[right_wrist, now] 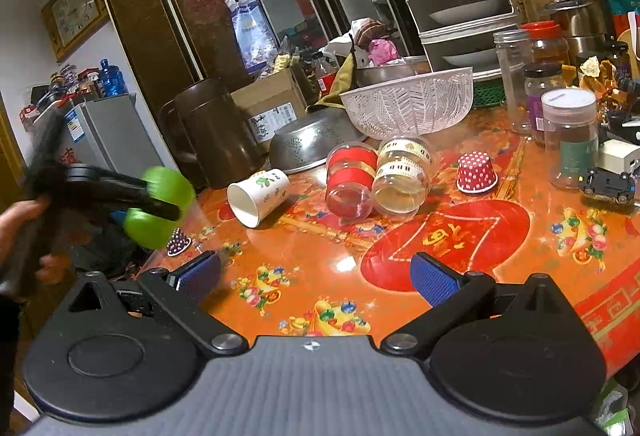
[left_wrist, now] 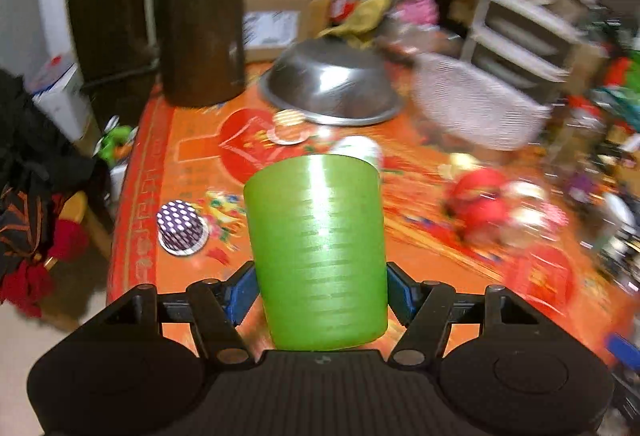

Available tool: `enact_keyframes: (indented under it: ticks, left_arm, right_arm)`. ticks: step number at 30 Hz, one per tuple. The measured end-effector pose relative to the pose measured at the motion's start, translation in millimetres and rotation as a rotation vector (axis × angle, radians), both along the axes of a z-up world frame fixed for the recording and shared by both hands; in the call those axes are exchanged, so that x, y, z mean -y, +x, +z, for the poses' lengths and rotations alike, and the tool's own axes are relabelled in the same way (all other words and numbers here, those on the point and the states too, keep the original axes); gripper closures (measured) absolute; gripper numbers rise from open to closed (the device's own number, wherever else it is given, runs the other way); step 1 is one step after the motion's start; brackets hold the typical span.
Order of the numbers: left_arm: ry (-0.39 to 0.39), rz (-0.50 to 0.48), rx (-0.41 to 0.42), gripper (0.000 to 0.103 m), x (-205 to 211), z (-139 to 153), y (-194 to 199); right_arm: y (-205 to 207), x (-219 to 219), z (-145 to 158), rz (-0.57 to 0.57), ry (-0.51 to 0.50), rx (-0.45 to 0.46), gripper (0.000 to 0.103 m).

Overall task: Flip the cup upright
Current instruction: 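Reach the left tool to the sideways green cup and grasp it, then grasp the green cup with the right tool while the left tool holds then releases it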

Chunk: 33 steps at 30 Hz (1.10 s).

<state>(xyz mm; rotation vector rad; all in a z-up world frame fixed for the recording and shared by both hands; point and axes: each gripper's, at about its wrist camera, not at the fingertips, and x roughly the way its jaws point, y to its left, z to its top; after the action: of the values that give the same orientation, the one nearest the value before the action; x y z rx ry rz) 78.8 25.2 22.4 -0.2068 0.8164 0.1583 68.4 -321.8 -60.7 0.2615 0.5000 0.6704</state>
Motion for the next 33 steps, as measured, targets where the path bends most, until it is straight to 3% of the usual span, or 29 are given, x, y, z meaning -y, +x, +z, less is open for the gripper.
enact_keyframes:
  ticks: [7, 10, 13, 19, 29, 33]
  left_arm:
    - [-0.128, -0.158, 0.047, 0.034, 59.1, -13.7, -57.8]
    - [-0.194, -0.217, 0.019, 0.034, 80.9, -31.2, -61.2]
    - [-0.229, -0.229, -0.012, 0.034, 92.4, -49.5, -52.2]
    - [-0.279, -0.237, -0.011, 0.034, 102.0, -66.6, -53.4]
    - [-0.264, -0.280, -0.050, 0.034, 117.2, -85.9, -55.9]
    - [-0.273, -0.282, -0.048, 0.034, 116.3, -87.1, -55.8]
  right_arm:
    - [-2.6, 9.6, -13.6, -0.024, 0.002, -0.093, 0.001]
    - [1.8, 17.8, -18.4, -0.011, 0.034, -0.193, 0.001]
    - [13.4, 32.1, -23.4, -0.014, 0.117, -0.353, 0.001]
    - [19.9, 33.8, -16.1, 0.011, 0.174, -0.462, 0.001]
    - [29.7, -23.8, -10.5, 0.166, 0.073, -0.583, 0.001]
    - [33.4, -42.1, -10.8, 0.180, -0.003, -0.580, 0.001]
